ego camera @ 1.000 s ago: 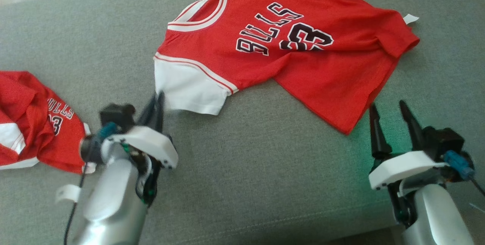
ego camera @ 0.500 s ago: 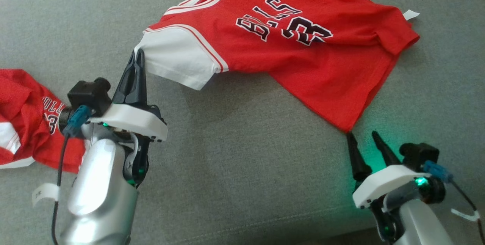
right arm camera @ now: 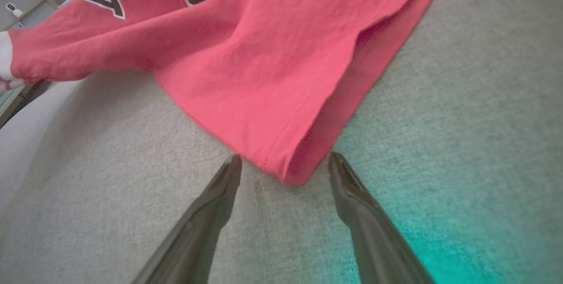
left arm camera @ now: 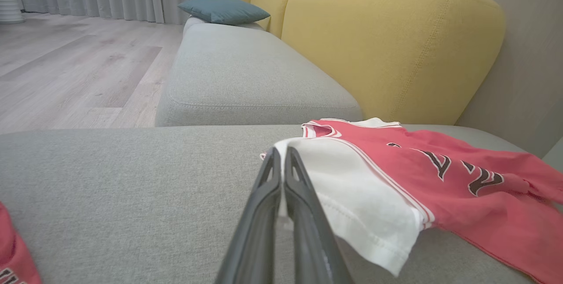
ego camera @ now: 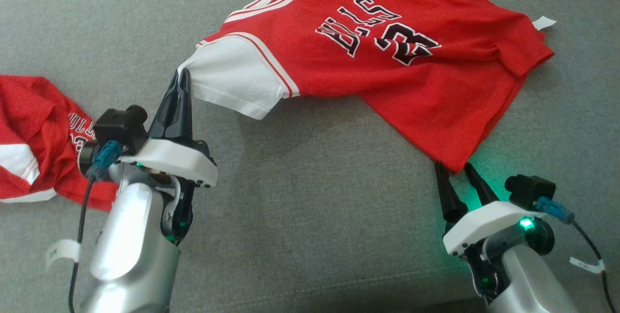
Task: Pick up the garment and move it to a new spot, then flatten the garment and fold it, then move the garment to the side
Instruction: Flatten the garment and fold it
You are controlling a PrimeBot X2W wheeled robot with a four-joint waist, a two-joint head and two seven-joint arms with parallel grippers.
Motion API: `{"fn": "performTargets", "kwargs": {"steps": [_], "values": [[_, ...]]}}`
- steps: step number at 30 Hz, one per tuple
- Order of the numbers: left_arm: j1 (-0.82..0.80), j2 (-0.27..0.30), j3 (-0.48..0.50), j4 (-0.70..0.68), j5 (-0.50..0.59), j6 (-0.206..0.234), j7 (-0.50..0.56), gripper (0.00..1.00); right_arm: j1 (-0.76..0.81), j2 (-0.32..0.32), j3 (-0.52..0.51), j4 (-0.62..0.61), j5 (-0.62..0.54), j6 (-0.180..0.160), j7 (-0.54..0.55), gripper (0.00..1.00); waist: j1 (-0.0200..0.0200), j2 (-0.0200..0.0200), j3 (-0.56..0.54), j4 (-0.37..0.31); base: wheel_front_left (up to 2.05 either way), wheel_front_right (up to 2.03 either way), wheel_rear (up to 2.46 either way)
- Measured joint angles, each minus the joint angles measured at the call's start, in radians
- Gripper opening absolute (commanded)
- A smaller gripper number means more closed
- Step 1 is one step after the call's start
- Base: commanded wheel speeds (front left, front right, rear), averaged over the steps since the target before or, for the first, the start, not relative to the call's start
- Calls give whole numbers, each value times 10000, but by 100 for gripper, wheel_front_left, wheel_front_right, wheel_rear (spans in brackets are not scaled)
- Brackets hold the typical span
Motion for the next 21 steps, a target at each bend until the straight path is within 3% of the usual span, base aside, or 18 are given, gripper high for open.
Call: {"fn": "performTargets", "kwargs": {"steps": [11, 13, 21], "values": [[-12, -42, -8, -56, 247, -17, 0, 0, -825, -15, 75, 798, 399, 0, -410, 100, 0, 0, 276, 209, 0, 0, 0], [-17, -52, -6, -54, 247, -84, 0, 0, -969, -29, 88, 940, 211, 0, -418, 0, 0, 0, 294, 237, 0, 0, 0], [-15, -73, 88, 13, 307, -84, 0, 0, -1053, -46, 221, 1091, -357, 0, -686, 0, 0, 0, 34, 227, 0, 0, 0]]}}
